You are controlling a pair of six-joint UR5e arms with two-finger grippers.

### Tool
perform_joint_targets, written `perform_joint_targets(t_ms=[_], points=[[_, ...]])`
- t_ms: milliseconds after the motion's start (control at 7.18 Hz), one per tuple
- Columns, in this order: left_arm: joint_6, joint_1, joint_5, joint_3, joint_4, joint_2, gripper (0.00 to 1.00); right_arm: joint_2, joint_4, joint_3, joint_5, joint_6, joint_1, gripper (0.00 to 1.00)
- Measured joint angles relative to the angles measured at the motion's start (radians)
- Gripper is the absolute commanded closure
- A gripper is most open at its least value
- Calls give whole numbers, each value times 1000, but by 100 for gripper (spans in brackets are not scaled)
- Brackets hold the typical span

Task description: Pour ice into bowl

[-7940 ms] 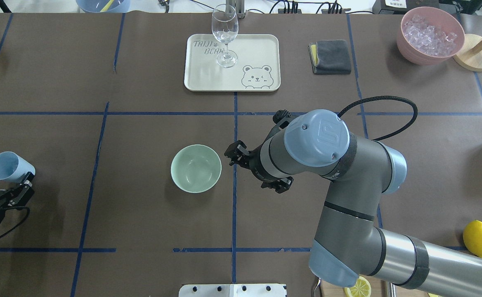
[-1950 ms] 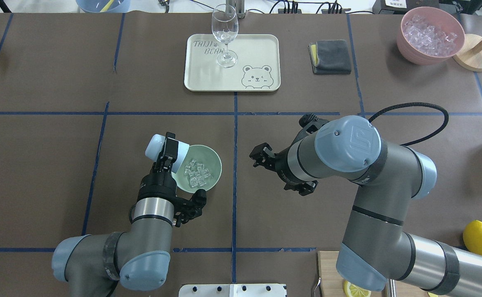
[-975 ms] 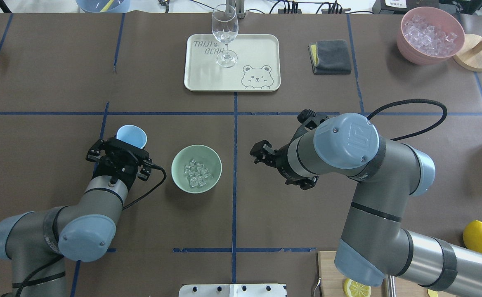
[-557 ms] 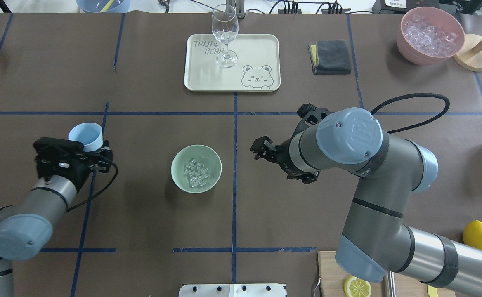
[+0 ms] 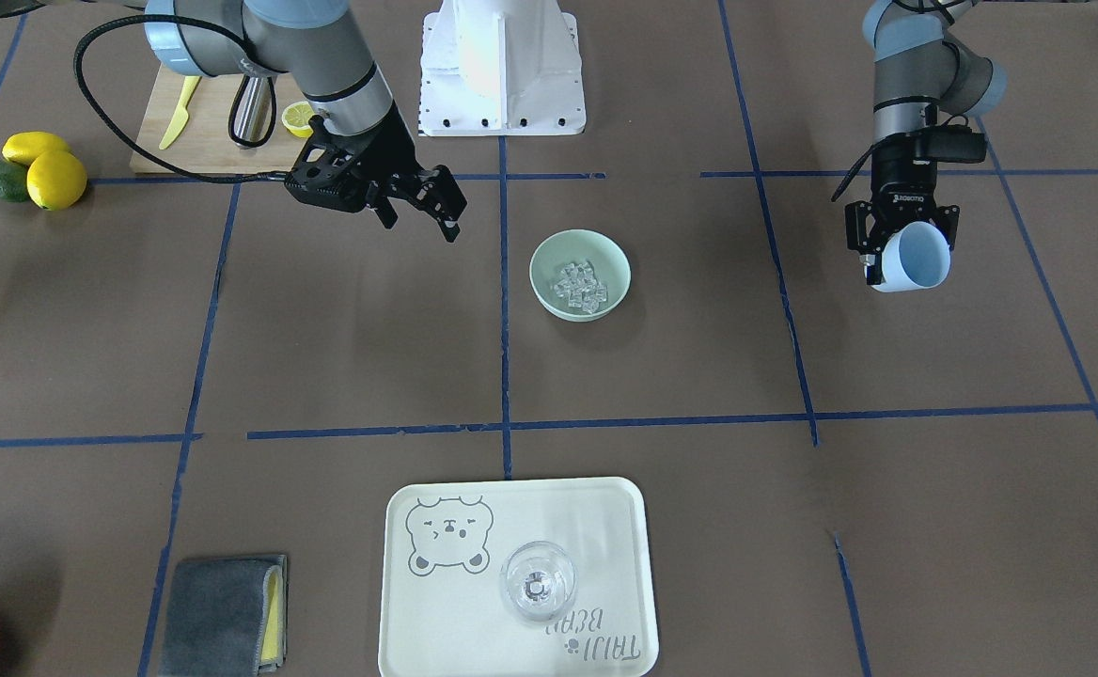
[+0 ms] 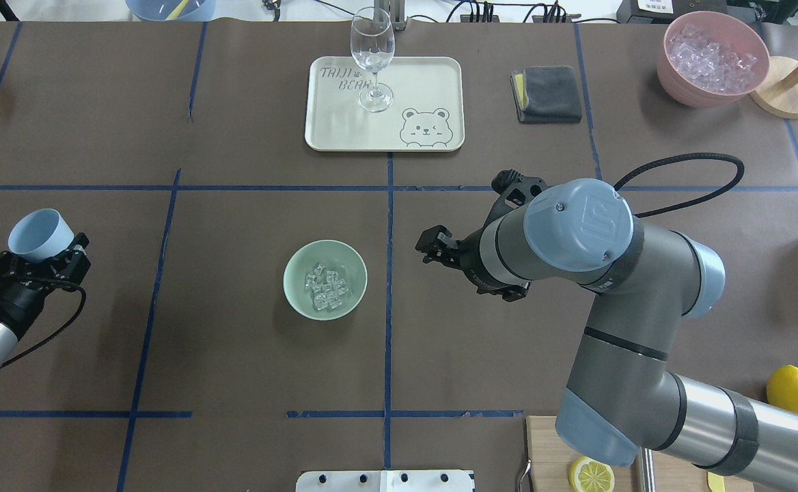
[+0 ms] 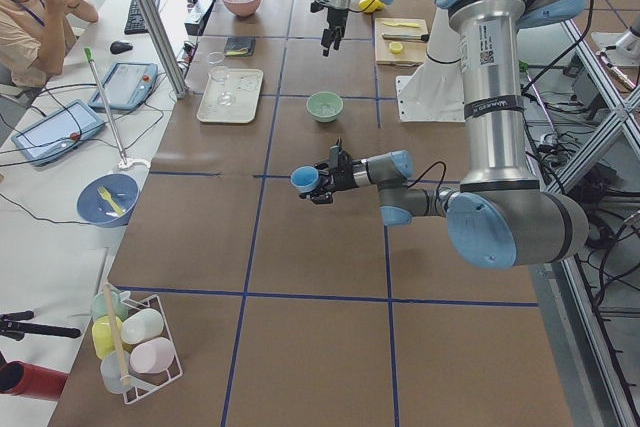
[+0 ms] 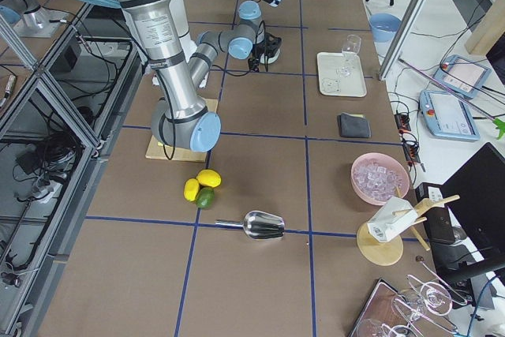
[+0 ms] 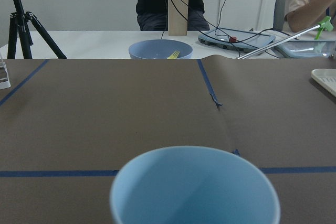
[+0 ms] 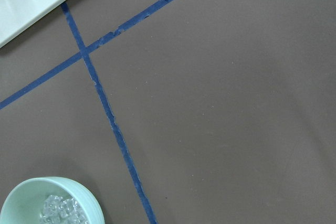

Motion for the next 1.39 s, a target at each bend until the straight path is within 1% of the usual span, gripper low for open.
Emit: perform_joint_targets(t_ms=[279, 557, 697, 975, 1114, 1254, 1393], points=[[-51, 13, 103, 89, -24, 0, 100, -6, -1, 3, -10, 1, -7, 0], [-164, 56, 164, 196, -29, 0, 100, -10, -2, 0, -45, 5, -40, 0], [-196, 76, 179, 220, -29, -1, 100, -9, -2, 0, -58, 6, -56, 0], [-215, 98, 200, 232, -25, -4, 100, -8, -3, 3, -66, 8, -69, 0], [-215, 113, 204, 233, -23, -7, 95, -7, -3, 3, -67, 9, -74, 0], [-214, 126, 207, 234, -22, -8, 57, -4, -2, 3, -68, 9, -77, 0], [-214, 139, 207, 234, -21, -9, 1, -2, -2, 4, -68, 8, -78, 0]])
